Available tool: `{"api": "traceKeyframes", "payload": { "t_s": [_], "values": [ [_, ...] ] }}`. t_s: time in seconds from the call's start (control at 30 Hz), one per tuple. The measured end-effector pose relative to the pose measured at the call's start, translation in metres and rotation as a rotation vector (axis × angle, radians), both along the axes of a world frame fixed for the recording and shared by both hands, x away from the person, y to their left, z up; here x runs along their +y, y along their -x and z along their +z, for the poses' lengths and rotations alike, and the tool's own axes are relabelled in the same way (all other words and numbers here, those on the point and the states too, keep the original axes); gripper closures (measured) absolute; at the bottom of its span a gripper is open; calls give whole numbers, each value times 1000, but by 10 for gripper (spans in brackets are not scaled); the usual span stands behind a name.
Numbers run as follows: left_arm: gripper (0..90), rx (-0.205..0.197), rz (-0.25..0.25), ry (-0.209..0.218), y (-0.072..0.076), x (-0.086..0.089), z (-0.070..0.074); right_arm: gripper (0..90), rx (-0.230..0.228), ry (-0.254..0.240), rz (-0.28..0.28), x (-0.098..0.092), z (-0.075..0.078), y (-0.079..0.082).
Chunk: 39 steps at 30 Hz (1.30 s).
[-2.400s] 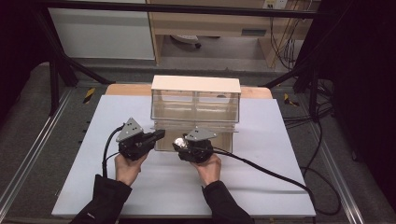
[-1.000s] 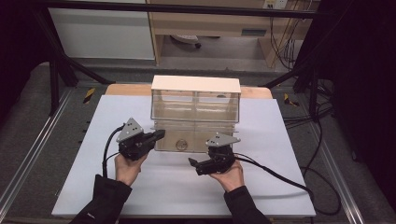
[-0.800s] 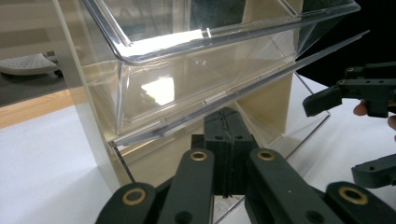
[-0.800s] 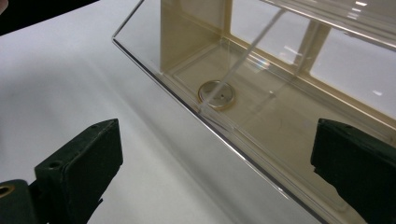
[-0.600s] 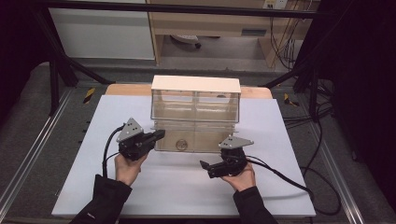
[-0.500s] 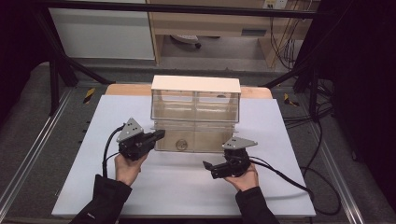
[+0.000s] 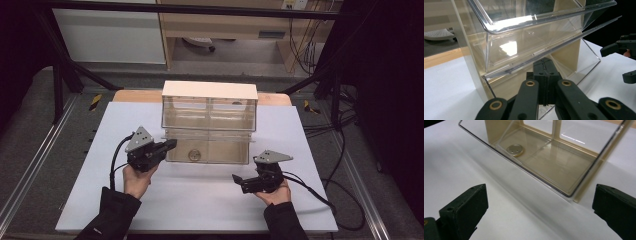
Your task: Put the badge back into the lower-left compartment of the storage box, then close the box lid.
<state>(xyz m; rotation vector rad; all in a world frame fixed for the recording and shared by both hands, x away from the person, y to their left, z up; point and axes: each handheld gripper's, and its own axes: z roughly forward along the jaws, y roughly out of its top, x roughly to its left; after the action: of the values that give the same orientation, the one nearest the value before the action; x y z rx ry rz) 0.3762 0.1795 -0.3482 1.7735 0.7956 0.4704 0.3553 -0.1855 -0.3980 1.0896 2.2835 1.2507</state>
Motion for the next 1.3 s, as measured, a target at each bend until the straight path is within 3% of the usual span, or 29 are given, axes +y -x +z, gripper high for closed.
{"api": "traceKeyframes", "payload": {
  "t_s": [0.8, 1.3],
  "values": [
    [895, 3, -7, -7, 0, -1, -1, 13, 32, 5, -54, -47, -28, 4],
    [894, 15, -10, -22, 1, -2, -4, 13, 31, 10, -60, -54, -32, 7]
  ]
}}
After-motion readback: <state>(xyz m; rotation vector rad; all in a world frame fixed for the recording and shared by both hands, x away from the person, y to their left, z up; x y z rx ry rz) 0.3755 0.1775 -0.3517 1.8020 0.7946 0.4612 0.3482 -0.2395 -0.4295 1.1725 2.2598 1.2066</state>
